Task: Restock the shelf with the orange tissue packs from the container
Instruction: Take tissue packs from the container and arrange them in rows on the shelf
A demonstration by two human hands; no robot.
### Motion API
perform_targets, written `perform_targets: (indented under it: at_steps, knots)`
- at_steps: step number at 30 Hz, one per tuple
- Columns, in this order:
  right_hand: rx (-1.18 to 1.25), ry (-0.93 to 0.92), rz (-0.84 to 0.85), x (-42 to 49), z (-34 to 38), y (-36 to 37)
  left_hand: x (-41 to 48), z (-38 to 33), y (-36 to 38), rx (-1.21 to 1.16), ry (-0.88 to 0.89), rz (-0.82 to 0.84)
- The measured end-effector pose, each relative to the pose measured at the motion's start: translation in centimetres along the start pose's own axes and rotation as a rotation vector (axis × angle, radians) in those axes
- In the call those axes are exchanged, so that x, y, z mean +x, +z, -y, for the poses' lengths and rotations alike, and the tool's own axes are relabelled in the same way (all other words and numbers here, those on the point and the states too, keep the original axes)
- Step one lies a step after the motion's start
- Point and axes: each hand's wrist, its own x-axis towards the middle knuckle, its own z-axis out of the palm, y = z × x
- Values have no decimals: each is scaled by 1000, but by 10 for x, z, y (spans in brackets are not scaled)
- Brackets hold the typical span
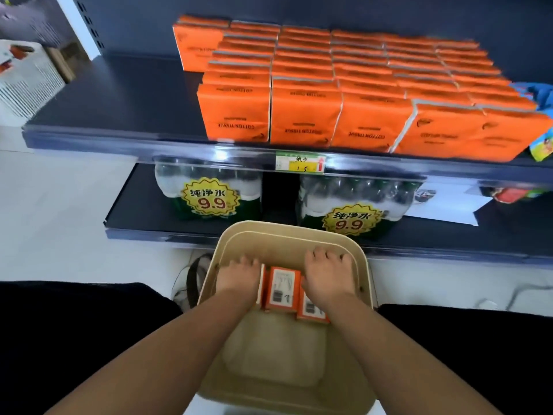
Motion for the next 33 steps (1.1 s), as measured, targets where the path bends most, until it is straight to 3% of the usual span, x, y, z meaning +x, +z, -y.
perform_targets:
  at_steps: [6,11,16,22,28,33]
  knots:
    - [20,10,193,13,-5,64,27,-1,53,59,43,129]
    - [12,-38,259,14,-1,107,30,0,83,46,14,177]
    - [75,-7,302,9,2,137,32,-3,101,19,42,95]
    - [120,18,518,5,-1,163,44,-6,128,-35,93,183]
    - [-117,-172,546,3,1,173,49,-11,129,-5,71,201]
    - [-148,-159,444,2,-4,174,48,-9,127,-79,52,155]
